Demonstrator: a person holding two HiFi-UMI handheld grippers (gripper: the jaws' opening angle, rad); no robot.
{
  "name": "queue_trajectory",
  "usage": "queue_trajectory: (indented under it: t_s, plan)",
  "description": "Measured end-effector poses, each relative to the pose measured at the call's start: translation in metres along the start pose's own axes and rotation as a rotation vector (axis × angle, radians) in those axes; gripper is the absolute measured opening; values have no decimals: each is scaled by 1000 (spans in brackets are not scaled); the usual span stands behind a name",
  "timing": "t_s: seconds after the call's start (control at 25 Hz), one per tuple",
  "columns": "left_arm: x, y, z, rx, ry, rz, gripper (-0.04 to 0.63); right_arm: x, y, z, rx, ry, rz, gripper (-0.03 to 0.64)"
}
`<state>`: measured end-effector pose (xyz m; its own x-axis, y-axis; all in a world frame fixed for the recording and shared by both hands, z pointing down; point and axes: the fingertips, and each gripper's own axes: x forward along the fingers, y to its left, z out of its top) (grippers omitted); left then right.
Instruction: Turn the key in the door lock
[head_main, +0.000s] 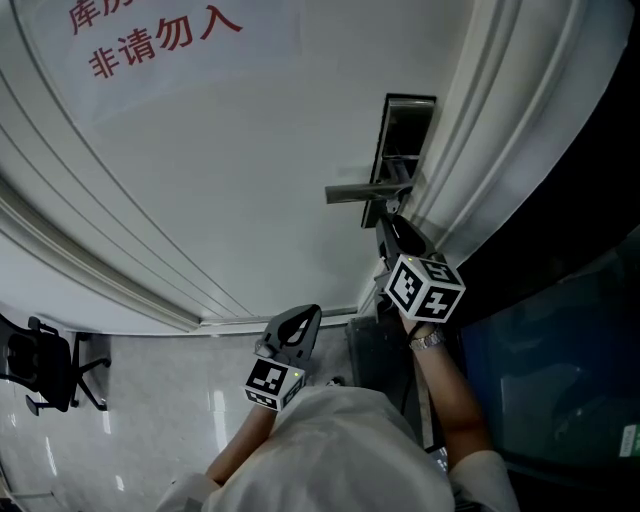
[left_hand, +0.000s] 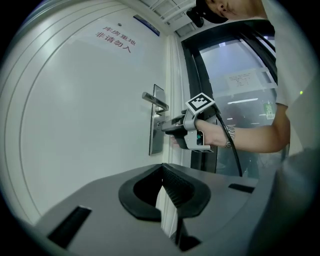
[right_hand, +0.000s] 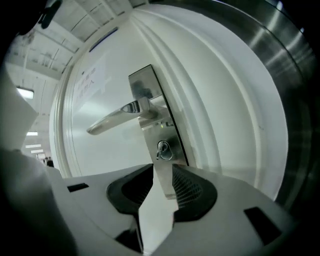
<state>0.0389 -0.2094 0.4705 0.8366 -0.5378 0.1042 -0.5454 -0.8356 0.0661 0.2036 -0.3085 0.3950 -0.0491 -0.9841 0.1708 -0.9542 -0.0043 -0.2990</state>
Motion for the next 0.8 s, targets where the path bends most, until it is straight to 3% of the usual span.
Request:
queue_trajectory:
  t_s: [0.2, 0.44, 0.8]
  plan:
    - [2, -2, -1, 0, 0, -13, 6, -4, -7, -2, -399, 57, -69, 97]
    - [3, 0, 0, -1, -3, -10, 6, -7, -3, 11, -800, 14, -157, 97]
    - [-1, 8, 2, -8, -9, 4, 6, 1, 0, 17, -1331, 23, -259, 129]
